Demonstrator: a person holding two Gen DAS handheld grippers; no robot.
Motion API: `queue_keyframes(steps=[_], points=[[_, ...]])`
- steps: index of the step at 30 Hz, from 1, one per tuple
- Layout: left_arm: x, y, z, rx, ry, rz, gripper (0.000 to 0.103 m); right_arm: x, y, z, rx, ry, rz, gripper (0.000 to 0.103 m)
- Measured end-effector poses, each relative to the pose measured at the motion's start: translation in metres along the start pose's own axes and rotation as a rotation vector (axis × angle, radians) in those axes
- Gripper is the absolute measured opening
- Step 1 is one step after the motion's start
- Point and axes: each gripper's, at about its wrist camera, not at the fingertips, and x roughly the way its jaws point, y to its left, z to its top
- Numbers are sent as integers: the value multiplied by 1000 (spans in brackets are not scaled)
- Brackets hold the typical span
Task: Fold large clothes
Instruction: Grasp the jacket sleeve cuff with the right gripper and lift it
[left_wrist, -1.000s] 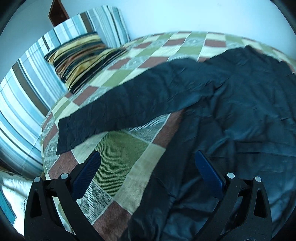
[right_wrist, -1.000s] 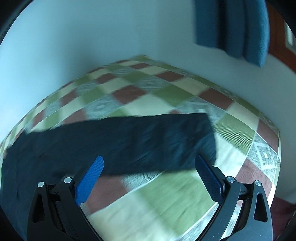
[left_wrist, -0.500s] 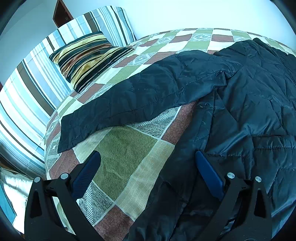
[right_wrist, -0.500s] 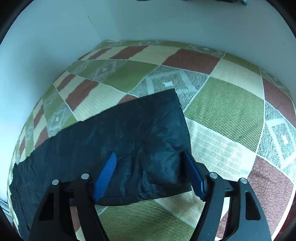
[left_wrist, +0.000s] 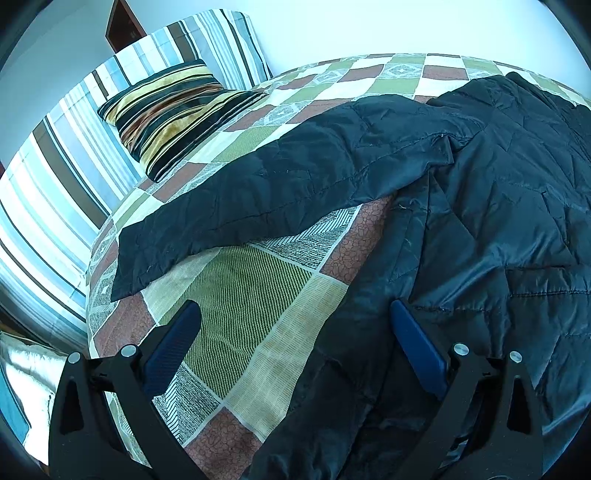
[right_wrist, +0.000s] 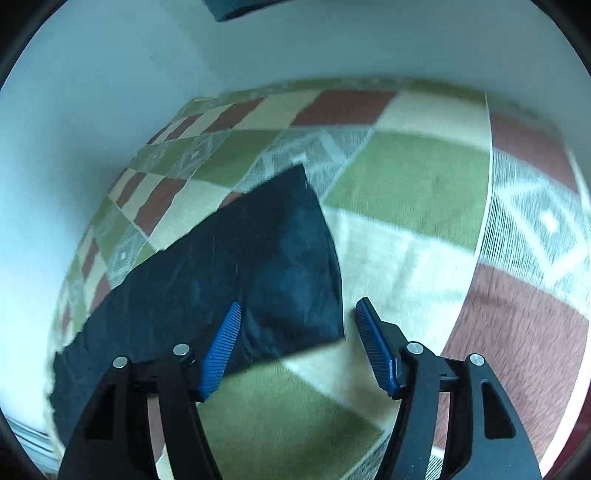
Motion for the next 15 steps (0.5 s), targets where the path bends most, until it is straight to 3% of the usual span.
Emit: queue_keyframes(steps=[3, 8, 10, 11, 12, 15], points=[[0, 0, 0, 2, 0, 2, 101, 5, 6, -2, -6, 3, 12, 67], [0, -1, 0, 5, 0, 5, 101, 24, 15, 9, 6, -58, -43, 71], [0, -1, 0, 8, -1, 9, 101, 25, 22, 8, -25, -84, -87, 64], [0, 0, -1, 9, -2, 10, 101, 24, 26, 7, -46, -91, -102, 55], [0, -1, -1, 12, -2, 13, 101, 24, 29, 7, -62, -95, -102, 43], [-1, -2, -2, 16, -3, 16, 101, 18, 37, 7, -87, -94, -65, 26]])
